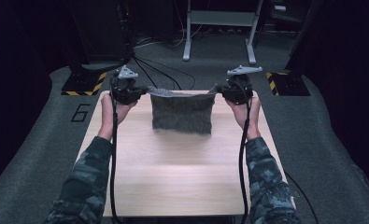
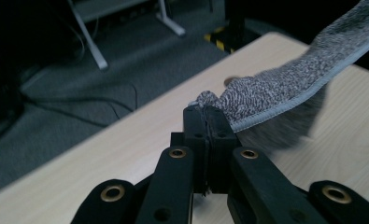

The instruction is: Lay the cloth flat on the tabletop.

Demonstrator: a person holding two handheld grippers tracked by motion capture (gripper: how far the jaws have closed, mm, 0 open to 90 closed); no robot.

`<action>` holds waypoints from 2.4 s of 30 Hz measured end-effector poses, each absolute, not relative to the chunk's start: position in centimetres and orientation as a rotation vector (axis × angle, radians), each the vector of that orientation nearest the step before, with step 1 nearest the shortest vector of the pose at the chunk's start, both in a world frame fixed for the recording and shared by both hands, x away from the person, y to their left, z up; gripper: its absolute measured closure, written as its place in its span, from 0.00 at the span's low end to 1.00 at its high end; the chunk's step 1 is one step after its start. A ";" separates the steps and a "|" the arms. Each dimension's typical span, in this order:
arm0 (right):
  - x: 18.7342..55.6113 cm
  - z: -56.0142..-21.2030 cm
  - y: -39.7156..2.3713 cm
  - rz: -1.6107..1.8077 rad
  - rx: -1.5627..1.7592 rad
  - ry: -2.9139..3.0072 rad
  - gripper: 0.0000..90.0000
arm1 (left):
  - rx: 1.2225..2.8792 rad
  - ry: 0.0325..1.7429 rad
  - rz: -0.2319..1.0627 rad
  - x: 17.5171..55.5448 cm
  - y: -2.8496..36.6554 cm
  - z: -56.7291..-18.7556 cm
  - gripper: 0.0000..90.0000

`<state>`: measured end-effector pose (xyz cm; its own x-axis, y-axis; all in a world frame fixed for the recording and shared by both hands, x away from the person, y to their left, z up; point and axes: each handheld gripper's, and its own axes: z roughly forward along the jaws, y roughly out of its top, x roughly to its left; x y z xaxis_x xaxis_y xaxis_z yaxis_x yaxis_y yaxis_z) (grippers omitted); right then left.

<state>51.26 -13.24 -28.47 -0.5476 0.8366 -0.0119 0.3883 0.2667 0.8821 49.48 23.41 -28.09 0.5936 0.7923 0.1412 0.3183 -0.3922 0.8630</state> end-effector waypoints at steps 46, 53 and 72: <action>40.6 -49.7 -15.2 0.941 1.422 2.284 0.35 | 2.238 1.116 0.491 41.4 21.4 -49.6 0.23; 41.2 -50.8 -15.5 0.844 1.427 2.280 0.24 | 2.296 1.125 0.523 41.0 21.2 -50.7 0.20; 40.4 -51.4 -16.6 0.800 1.402 2.263 0.23 | 2.304 1.098 0.589 37.6 21.1 -51.1 0.19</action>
<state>40.35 -16.57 -51.36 -0.4430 0.8965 -0.0074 0.6929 0.3476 0.6317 37.58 21.14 -51.13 0.5776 0.8005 0.1599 0.5766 -0.5387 0.6143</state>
